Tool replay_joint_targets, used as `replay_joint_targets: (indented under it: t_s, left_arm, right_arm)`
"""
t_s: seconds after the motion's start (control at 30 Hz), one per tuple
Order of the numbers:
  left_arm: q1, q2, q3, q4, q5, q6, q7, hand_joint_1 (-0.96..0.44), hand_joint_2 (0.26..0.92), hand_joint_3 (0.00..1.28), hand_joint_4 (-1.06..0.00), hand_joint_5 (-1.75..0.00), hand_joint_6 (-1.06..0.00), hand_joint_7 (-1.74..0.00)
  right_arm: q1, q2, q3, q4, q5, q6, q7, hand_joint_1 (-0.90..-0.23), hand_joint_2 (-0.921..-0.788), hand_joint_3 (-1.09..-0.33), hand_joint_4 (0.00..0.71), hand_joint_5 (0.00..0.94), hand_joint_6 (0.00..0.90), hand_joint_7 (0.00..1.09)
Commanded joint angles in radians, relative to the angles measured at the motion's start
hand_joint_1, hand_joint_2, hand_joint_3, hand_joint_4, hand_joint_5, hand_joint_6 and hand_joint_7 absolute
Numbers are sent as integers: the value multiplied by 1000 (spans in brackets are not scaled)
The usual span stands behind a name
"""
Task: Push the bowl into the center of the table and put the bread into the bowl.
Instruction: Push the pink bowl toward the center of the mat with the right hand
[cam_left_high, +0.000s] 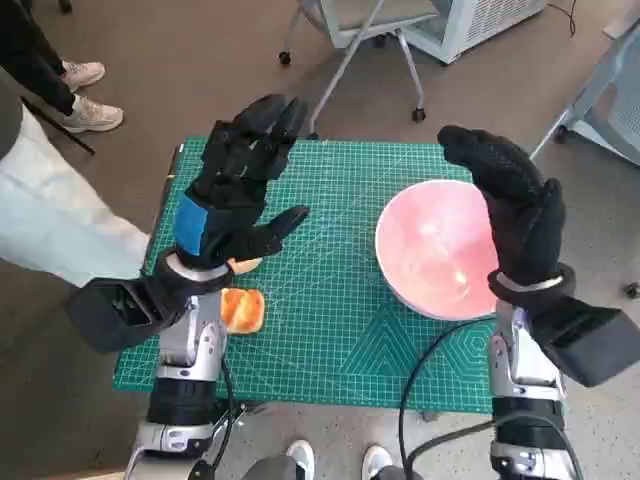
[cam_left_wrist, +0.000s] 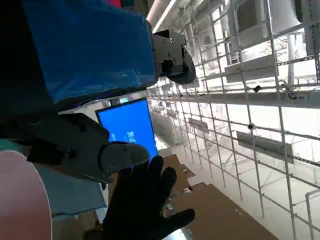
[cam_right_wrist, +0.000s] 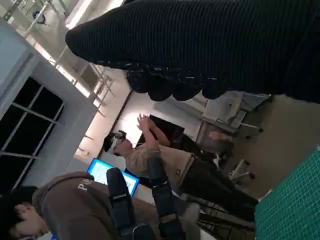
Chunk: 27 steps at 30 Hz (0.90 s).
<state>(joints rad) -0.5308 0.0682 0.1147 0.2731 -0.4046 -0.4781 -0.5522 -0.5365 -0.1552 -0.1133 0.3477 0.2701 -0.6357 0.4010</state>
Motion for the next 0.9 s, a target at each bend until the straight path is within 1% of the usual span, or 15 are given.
replay_joint_targets:
  t_s: [0.03, 0.9]
  left_arm:
    - [4, -1, 4, -14, -13, 6, -6, -127, 883, 413, -143, -44, 1, -594]
    - [13, 0, 9, -30, -11, 15, -9, -115, 880, 421, -135, -40, 1, -598]
  right_arm:
    - [14, -2, 3, 4, 0, 15, 11, -682, -921, -782, 183, 0, 17, 594]
    - [14, -4, -2, 9, -3, 15, 12, -684, -921, -779, 185, 1, 17, 598]
